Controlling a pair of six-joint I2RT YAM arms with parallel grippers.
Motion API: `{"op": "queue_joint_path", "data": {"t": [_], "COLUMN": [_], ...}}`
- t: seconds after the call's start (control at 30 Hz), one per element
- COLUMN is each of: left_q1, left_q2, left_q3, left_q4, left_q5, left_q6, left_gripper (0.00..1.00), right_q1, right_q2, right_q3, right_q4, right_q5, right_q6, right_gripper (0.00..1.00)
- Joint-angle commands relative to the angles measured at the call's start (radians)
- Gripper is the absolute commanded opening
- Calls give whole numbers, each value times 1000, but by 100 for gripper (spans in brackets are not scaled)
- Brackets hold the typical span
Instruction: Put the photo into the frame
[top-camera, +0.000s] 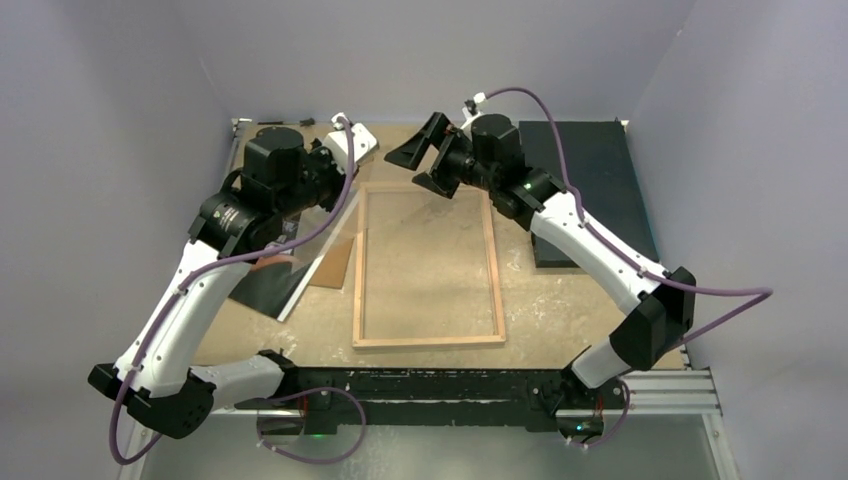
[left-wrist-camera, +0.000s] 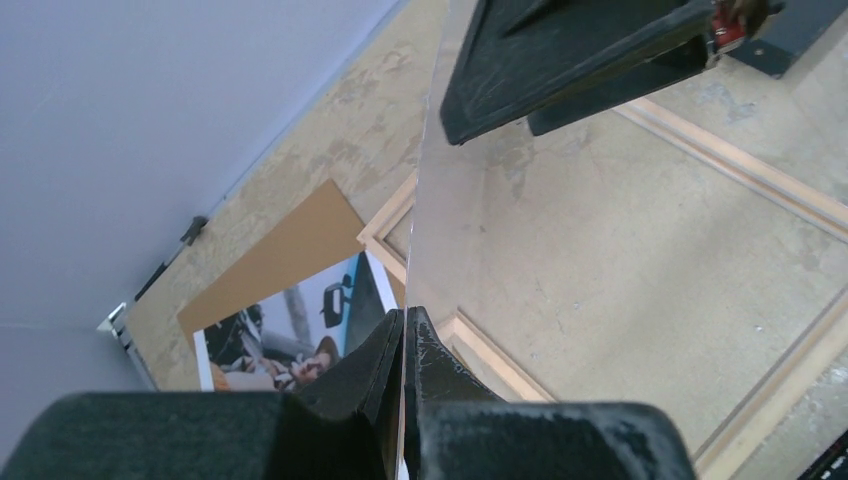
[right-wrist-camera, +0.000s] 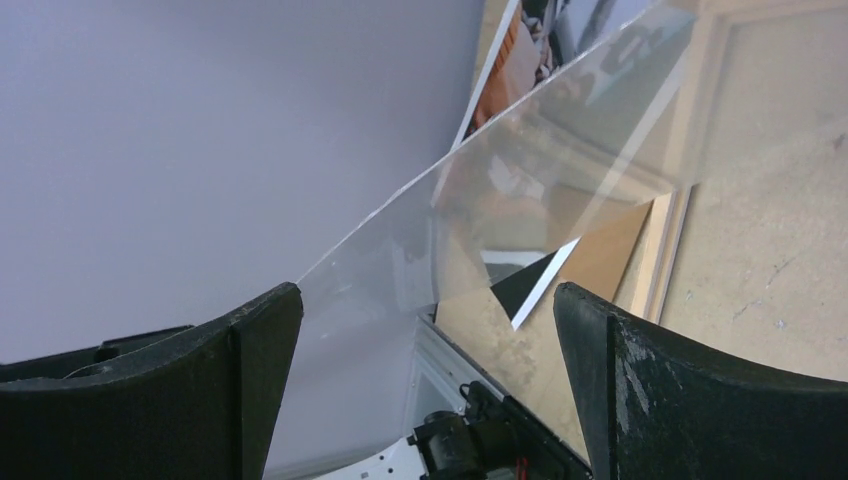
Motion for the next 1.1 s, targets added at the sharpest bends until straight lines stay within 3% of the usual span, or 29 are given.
{"op": "queue_joint_path", "data": {"t": [0.0, 0.37, 0.67, 1.07], "left_q1": [-6, -16, -35, -106], "left_q2": [-8, -26, -25, -24], "left_q3": [-27, -80, -97, -205], "left_q4": [36, 44, 42, 70], "left_q5": [124, 224, 332, 410], "left_q6": [-28, -65, -104, -207], "left_gripper": [0, 0, 0, 0], "right_q1": [3, 5, 5, 5], "right_q2": [-29, -63, -100, -223], "right_q3": [41, -38, -90, -264], "right_q4": [-24, -60, -171, -148], "right_q5": [50, 92, 137, 180], "right_q6": [34, 61, 32, 72], "right_gripper": [99, 97, 83, 69]}}
